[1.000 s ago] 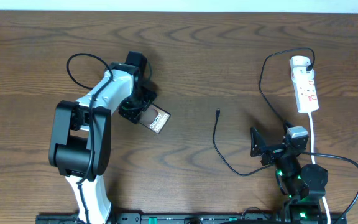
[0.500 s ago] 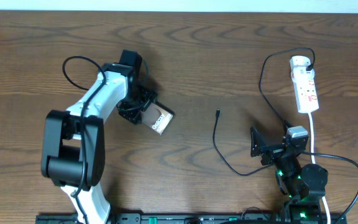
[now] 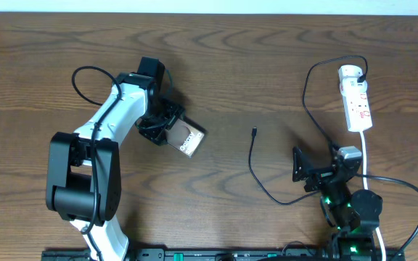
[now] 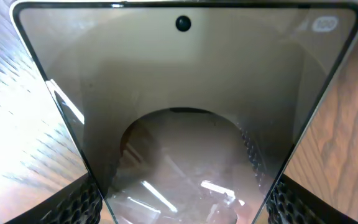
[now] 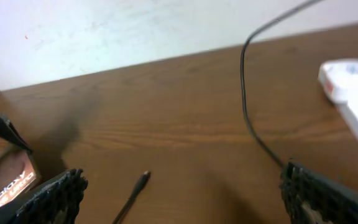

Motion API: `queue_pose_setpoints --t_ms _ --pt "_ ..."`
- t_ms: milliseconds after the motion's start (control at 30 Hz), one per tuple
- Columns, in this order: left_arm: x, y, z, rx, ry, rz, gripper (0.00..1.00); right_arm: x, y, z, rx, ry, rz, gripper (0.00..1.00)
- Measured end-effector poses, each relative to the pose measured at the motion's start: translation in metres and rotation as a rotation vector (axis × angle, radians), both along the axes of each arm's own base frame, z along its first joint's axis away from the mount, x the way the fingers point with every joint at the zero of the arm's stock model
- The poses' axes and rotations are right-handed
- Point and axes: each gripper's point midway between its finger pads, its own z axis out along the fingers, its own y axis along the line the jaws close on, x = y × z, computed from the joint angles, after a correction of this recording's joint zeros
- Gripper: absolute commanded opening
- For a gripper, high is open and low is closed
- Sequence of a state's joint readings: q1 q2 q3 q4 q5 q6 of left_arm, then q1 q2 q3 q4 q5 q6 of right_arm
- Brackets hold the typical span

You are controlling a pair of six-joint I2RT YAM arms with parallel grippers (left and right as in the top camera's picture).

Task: Plug charger to phone and switch on socket
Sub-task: 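Hold the phone upright with the left gripper near table center, then move the right gripper to the phone's right edge and close on it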

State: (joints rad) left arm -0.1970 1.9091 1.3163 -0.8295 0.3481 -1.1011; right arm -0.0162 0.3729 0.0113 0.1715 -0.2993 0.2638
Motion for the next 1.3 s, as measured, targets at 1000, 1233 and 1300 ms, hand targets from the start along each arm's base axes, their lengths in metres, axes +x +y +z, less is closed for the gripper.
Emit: queue_pose_setpoints --t_ms 1000,1233,1300 --pt "0.012 -0.022 0.009 -0.132 -0.004 0.100 0.07 0.091 0.112 -0.011 0.436 0.456 0.397 0.73" --pt "0.012 -0.024 0.009 -0.143 0.002 0.115 0.07 0.082 0.146 -0.037 0.495 0.585 0.340 0.75" --pt "0.012 -0.025 0.010 -0.149 0.002 0.114 0.07 0.082 0.152 -0.044 0.500 0.612 0.327 0.74"
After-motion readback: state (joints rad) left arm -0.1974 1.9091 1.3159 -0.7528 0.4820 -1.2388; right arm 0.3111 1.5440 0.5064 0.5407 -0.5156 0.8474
